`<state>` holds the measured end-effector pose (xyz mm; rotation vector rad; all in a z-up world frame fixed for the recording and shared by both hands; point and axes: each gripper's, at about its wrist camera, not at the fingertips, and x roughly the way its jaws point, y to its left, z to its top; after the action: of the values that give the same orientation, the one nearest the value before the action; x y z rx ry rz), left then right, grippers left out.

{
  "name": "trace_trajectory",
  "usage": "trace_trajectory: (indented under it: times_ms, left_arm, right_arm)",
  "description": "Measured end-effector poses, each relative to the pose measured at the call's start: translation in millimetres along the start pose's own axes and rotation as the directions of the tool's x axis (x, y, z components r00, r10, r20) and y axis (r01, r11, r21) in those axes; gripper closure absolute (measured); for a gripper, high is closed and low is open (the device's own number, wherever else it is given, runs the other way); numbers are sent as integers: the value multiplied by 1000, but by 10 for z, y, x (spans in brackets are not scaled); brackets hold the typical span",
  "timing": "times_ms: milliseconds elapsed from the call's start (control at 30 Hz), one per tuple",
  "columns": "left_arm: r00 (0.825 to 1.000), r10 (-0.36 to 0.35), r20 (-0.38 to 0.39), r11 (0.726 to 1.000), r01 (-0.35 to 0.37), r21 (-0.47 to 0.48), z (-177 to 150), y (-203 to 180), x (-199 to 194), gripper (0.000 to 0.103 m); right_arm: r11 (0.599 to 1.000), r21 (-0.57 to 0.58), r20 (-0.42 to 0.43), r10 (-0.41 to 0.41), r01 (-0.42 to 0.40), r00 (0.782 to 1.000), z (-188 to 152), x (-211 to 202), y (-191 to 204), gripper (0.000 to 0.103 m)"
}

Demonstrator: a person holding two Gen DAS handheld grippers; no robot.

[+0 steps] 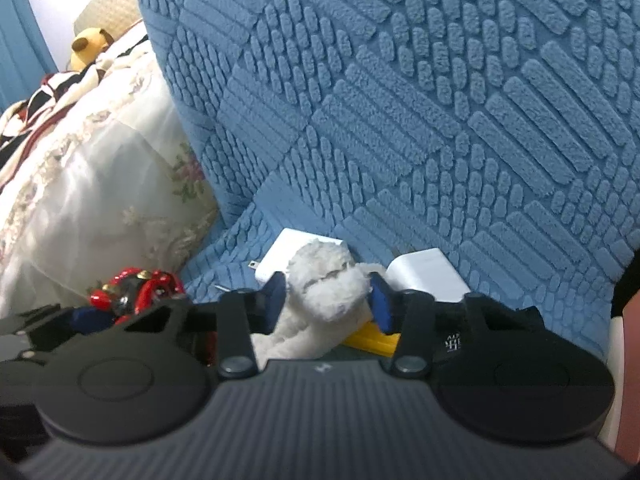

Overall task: Organize rigid objects
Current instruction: 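Grasp the red figurine with the left tool while the right tool grasps the white plush toy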

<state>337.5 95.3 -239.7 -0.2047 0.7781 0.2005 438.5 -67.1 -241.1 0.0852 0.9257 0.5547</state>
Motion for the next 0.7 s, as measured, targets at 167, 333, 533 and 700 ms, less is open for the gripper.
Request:
trace_trajectory:
  times_ms: [167, 333, 533, 700]
  left_arm:
    - [1000, -5, 2, 1000, 5, 20, 26, -23, -4, 32]
    - [1000, -1, 6, 1000, 1, 28, 32, -5, 16, 39]
    - [1000, -27, 10, 1000, 27, 4, 49, 61, -28, 40]
    - [998, -66, 0, 998, 66, -8, 23, 72, -138, 41]
  right_arm:
    - [1000, -8, 2, -9, 9, 1000, 0, 52, 0, 62]
    - [1000, -19, -3, -3, 3, 1000, -36, 67, 16, 65]
    - [998, -56, 14, -42, 42, 999, -77, -38, 91, 66]
    - [996, -72, 18, -55, 56, 998, -133, -202, 187, 66]
